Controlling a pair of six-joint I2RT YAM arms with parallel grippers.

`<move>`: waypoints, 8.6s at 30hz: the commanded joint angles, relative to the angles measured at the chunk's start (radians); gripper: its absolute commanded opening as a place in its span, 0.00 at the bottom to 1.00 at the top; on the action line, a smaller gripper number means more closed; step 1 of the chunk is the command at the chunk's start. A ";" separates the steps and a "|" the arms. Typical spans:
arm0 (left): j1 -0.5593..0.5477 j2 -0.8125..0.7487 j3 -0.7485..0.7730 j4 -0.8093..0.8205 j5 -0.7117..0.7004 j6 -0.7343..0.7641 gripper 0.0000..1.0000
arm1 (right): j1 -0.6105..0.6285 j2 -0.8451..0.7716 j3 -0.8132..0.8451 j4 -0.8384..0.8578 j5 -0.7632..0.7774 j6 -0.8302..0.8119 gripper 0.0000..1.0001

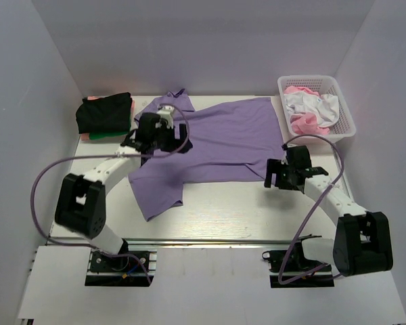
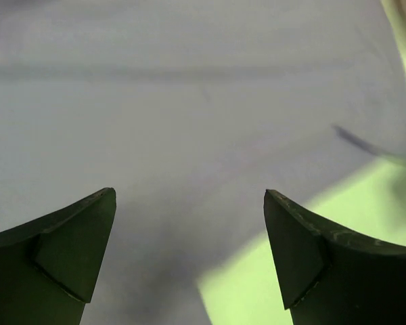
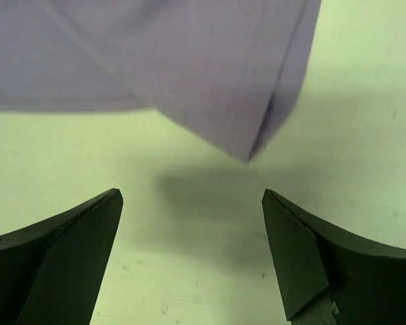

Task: Fold and stack the t-shirts
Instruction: Flatten out the tshirt

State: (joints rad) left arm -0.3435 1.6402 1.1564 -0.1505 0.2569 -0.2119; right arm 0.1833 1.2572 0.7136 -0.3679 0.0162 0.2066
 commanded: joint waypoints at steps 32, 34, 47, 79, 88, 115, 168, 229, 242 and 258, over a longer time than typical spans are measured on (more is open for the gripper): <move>-0.120 -0.233 -0.437 0.083 0.016 -0.054 1.00 | -0.002 -0.059 0.058 0.042 -0.071 0.063 0.00; -0.120 -0.221 -0.446 0.097 0.016 -0.053 1.00 | -0.005 -0.108 0.114 -0.014 -0.067 0.105 0.00; -0.098 -0.161 -0.540 0.060 -0.177 -0.053 1.00 | -0.025 -0.024 0.365 -0.158 0.052 0.154 0.00; -0.098 -0.054 -0.485 -0.038 -0.246 -0.073 1.00 | -0.053 0.736 0.917 -0.111 -0.064 -0.016 0.47; -0.098 0.009 -0.455 -0.047 -0.169 -0.073 1.00 | -0.048 0.607 0.755 -0.103 0.028 -0.052 0.56; -0.098 -0.011 -0.465 -0.086 -0.208 -0.073 1.00 | -0.030 0.818 0.819 -0.060 0.044 0.086 0.31; -0.078 -0.321 -0.250 -0.226 -0.266 -0.285 1.00 | 0.035 0.294 0.341 -0.118 -0.030 0.105 0.90; 0.029 -0.635 -0.569 -0.882 -0.327 -0.744 0.97 | 0.203 0.113 0.205 0.137 0.123 0.139 0.90; 0.029 -0.635 -0.695 -0.721 -0.357 -0.768 0.35 | 0.189 0.022 0.191 0.041 0.183 0.232 0.90; 0.029 -0.660 -0.603 -0.764 -0.252 -0.635 0.00 | 0.074 -0.056 -0.009 -0.275 0.241 0.460 0.90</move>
State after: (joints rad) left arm -0.3099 0.9905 0.4896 -0.8890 -0.0189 -0.8970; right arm 0.2745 1.2228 0.7364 -0.5793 0.2317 0.5888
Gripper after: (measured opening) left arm 0.011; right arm 0.904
